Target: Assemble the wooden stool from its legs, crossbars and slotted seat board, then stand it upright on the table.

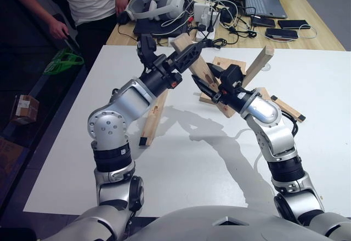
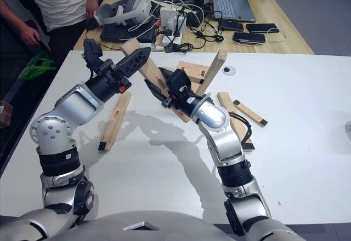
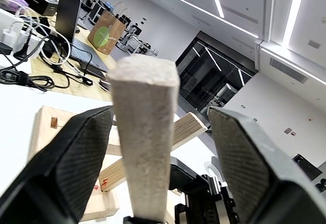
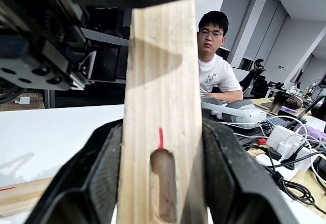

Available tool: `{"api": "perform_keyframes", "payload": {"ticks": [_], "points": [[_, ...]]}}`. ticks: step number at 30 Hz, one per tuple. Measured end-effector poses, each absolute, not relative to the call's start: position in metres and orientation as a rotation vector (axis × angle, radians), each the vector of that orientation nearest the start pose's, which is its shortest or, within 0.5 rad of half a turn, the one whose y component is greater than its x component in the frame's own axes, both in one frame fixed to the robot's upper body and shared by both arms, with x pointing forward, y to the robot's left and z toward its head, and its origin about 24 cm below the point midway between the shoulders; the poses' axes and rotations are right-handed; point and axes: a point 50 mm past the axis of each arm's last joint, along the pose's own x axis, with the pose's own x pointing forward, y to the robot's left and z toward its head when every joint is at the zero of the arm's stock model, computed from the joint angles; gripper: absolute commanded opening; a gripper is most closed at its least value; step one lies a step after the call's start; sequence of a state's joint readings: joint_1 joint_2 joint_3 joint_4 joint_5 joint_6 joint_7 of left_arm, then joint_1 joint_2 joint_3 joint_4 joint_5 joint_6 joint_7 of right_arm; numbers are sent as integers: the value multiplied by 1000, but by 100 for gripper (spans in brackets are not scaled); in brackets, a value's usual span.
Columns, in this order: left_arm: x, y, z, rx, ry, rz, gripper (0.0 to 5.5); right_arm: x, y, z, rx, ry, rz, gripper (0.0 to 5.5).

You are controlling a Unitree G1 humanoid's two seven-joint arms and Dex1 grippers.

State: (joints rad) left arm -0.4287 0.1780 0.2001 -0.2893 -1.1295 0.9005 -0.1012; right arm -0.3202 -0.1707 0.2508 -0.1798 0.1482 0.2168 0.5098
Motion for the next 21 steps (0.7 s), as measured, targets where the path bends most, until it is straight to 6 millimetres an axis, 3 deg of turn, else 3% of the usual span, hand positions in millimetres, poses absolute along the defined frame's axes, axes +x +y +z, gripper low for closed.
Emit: {"api": "perform_keyframes", "payload": {"ticks": [7,13,18,21], "points": [[281,120,174,-653,120,-767,328,276,-70,131,-131,-199,856,201],[283,133,175,-645,62,-699,328,286,-83,128,-112,-185,719,201],[294,179,186,-602,-107,-430,328,293,-93,130,-100,-187,639,201],[307,220,189,-336,-191,-53,328,293,-94,130,-96,-188,632,201]]}}
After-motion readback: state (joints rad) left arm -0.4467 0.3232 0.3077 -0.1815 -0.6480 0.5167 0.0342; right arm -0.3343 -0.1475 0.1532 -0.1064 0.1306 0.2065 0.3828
